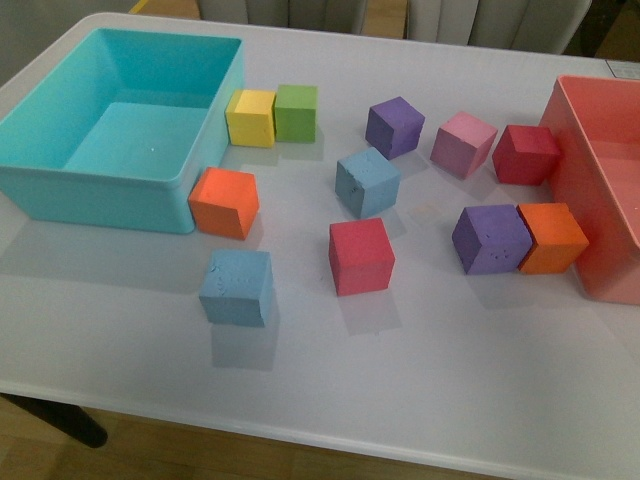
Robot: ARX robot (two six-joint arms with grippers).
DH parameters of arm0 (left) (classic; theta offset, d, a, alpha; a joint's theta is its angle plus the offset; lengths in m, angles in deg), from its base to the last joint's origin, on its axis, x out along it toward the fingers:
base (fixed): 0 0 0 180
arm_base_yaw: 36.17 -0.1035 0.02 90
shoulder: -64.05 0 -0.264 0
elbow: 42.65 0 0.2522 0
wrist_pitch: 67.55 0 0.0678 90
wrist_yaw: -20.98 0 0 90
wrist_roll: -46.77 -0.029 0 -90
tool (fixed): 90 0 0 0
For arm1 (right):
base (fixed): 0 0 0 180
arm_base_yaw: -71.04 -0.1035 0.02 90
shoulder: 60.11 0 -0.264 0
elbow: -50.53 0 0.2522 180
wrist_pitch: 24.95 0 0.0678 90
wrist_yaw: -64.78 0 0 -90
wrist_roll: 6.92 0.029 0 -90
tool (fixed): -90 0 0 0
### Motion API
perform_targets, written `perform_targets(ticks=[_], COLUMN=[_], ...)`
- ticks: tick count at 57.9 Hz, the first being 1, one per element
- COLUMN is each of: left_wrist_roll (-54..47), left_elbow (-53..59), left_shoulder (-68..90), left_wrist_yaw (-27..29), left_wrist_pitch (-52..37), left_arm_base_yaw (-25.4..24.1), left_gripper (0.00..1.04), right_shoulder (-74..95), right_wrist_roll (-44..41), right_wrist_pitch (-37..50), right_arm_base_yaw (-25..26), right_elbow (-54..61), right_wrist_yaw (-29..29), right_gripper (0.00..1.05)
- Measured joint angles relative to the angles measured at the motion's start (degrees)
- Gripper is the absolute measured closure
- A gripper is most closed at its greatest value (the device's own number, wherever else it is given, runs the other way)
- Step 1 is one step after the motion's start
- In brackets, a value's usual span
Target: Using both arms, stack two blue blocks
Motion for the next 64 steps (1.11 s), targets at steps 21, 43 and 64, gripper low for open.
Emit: perform_targets(ticks=[21, 43, 64], left_wrist_roll=[-0.02, -0.02, -0.02], left_elbow=[0.0, 0.0, 0.0], left_shoulder=[0.0, 0.0, 0.0], left_wrist_yaw=[0.0, 0.0, 0.0], left_wrist_pitch=[0.0, 0.0, 0.0], left_arm_base_yaw=[0.0, 0.0, 0.0], left_gripper=[0.09, 0.09, 0.09], right_shoulder=[-17.9, -31.93, -41.13], right_wrist_roll=[0.0, 0.0, 0.0], right_wrist_pitch=[-15.08, -28.06, -37.09], right_arm_base_yaw=[0.0, 0.0, 0.0], right_elbow=[2.21, 2.25, 2.25], right_wrist_yaw=[0.0, 0.0, 0.0], right_gripper=[1.03, 1.03, 1.03])
